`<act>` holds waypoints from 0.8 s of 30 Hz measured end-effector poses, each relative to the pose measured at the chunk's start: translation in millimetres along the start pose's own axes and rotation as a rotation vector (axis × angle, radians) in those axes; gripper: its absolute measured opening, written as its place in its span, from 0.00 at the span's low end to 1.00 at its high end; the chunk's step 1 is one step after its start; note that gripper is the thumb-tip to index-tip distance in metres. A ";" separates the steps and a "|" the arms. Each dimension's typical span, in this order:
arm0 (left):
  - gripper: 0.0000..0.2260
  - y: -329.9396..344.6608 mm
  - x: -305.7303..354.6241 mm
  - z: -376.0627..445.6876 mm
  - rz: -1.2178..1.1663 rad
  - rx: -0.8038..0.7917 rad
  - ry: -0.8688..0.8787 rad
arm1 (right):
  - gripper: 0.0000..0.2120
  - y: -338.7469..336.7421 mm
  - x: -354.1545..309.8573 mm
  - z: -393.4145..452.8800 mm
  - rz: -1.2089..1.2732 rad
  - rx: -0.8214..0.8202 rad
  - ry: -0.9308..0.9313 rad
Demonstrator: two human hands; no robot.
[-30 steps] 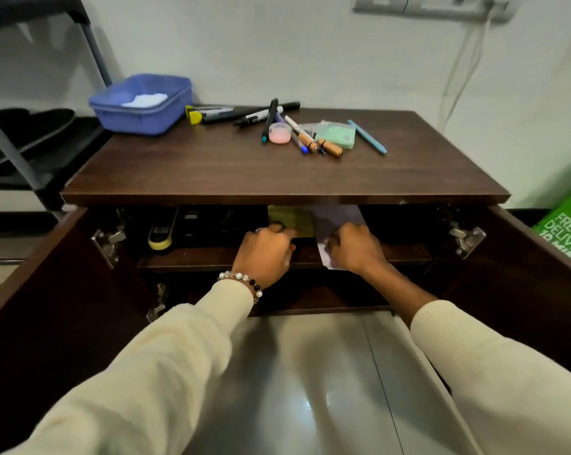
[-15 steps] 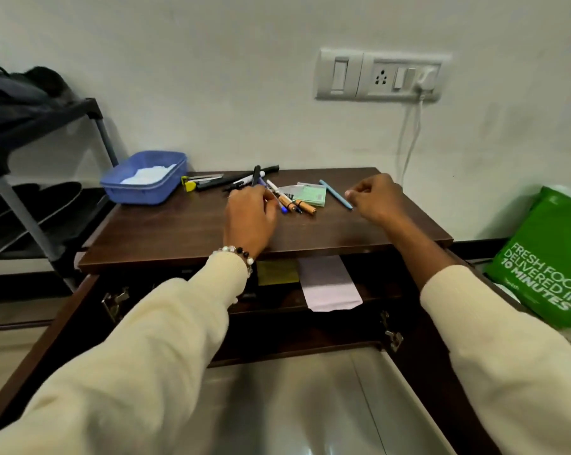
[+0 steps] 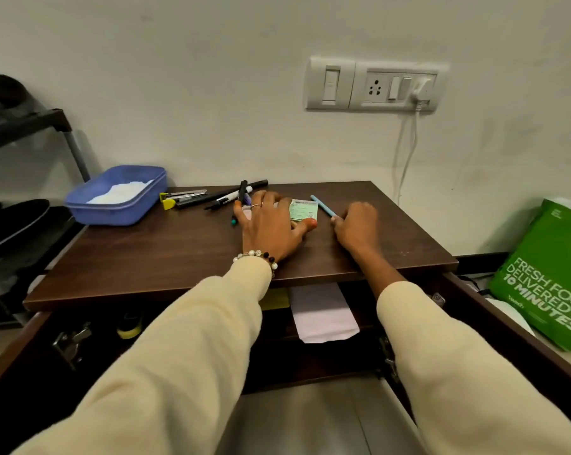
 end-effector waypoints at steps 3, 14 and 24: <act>0.31 7.9 4.5 10.8 0.040 -0.033 -0.017 | 0.11 -5.8 -4.7 -4.3 -0.039 0.065 -0.040; 0.39 12.6 23.6 20.6 0.274 -0.113 -0.105 | 0.10 -11.8 6.3 3.1 0.319 0.082 0.161; 0.43 23.7 20.0 26.8 0.271 -0.178 -0.167 | 0.07 -9.6 5.5 2.6 0.340 0.041 0.117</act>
Point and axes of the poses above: each hand's wrist, its own z-axis towards the middle knuckle, its own y-axis out of the palm, x = y × z, the point moved 5 cm from there along z, towards the middle knuckle, and after that the axes turned 14 degrees about y, right-handed, at the moved point
